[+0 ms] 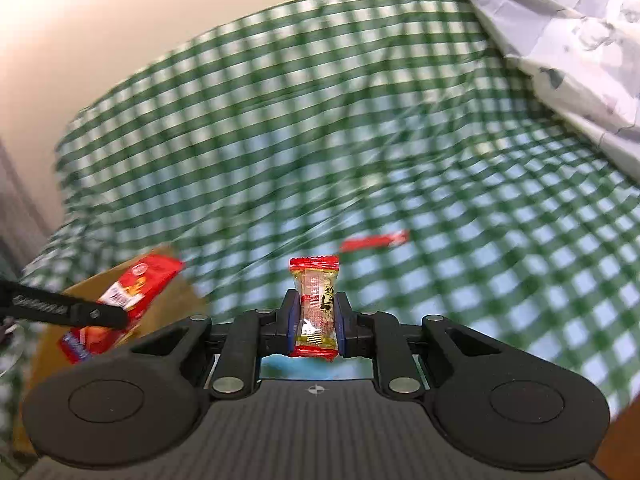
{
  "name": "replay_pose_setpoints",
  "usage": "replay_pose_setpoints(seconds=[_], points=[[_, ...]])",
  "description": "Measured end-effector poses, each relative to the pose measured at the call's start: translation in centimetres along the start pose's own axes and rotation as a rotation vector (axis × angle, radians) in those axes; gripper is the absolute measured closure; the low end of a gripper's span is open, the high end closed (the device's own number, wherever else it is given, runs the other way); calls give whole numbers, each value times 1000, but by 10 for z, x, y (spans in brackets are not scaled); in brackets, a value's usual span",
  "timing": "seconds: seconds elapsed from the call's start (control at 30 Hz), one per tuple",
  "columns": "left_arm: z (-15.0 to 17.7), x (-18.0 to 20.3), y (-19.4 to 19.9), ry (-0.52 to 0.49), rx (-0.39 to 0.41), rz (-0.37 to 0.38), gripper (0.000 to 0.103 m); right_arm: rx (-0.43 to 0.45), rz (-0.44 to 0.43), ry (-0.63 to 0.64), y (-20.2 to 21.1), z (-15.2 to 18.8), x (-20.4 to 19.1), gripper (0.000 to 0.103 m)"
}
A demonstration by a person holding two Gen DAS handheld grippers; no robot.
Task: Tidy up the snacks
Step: 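Grasp the large red spicy packet with left tool while right tool grasps the small red candy, then carry the spicy packet and red candy over the box with both tools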
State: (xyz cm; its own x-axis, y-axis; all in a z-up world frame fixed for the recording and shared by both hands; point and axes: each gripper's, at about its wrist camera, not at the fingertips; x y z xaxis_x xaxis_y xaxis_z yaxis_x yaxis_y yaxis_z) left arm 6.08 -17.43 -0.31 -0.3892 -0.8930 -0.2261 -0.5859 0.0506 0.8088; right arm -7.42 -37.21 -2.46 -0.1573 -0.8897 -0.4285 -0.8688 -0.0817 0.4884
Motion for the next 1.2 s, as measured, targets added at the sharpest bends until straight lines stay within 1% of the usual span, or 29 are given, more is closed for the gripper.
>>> replay_pose_setpoints(seconds=[0.13, 0.3, 0.43, 0.5, 0.73, 0.93, 1.2], points=[[48, -41, 38, 33, 4, -57, 55, -41, -98, 42, 24, 30, -62, 84], [99, -86, 71, 98, 2, -78, 55, -98, -197, 118, 41, 60, -129, 84], [134, -110, 88, 142, 9, -87, 55, -141, -229, 196, 52, 83, -167, 84], [148, -117, 96, 157, 17, -90, 55, -141, -231, 234, 60, 90, -179, 84], [178, -126, 114, 181, 48, -77, 55, -117, -215, 293, 86, 101, -200, 84], [182, -125, 121, 186, 70, -71, 55, -102, -212, 324, 92, 101, -203, 84], [181, -123, 118, 177, 66, -69, 55, -106, -203, 318, 91, 102, -202, 84]])
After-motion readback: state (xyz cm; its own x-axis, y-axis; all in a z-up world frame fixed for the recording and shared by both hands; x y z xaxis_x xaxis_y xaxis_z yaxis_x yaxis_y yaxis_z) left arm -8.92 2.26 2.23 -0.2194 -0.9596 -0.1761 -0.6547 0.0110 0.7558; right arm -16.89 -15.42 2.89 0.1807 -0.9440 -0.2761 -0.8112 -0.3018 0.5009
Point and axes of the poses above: each gripper's, at about its wrist camera, not at the fingertips, and y roughly against the way its jaws point, x to its right, z to its underside, and after that the axes turned 10 degrees about -z, right-handed
